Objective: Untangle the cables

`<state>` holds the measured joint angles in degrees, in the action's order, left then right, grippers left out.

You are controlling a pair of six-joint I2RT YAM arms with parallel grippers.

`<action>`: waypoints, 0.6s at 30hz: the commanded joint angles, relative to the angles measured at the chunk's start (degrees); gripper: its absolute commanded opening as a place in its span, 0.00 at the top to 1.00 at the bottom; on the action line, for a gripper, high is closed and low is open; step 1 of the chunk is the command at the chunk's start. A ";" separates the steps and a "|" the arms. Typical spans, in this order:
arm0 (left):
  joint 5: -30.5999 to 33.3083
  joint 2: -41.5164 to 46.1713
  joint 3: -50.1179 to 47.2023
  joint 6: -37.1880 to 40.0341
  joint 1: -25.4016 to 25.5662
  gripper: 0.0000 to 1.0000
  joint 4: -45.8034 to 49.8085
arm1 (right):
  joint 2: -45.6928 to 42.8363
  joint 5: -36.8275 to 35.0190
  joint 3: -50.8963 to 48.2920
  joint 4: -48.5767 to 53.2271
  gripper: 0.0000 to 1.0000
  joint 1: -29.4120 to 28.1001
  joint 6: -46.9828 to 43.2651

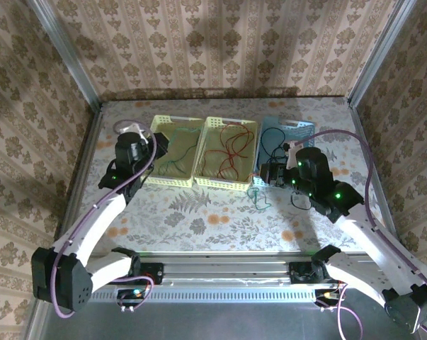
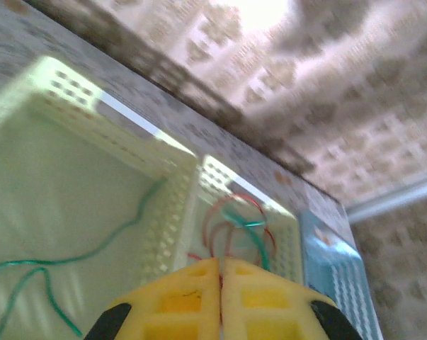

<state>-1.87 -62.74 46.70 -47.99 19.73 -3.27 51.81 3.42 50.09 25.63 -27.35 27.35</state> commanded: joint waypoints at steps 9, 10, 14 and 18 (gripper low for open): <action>14.21 -16.52 1.02 -2.53 -1.62 1.00 -11.85 | 1.45 3.25 -0.08 2.08 0.42 0.20 -1.39; 13.52 -18.17 1.42 -2.99 -1.62 0.97 -12.43 | 1.54 3.41 -0.08 2.29 0.42 0.20 -1.54; 11.34 -22.50 3.31 -4.24 -1.68 0.43 -11.94 | 1.88 3.84 -0.42 3.32 0.43 -0.13 -1.87; 11.93 -20.96 5.80 -2.01 -1.03 0.08 -6.02 | 3.13 3.29 -0.73 4.69 0.44 -0.76 -2.04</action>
<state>9.72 -86.06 48.47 -51.09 18.31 -11.51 54.00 6.26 49.19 27.70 -27.53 26.70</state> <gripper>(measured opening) 0.881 0.559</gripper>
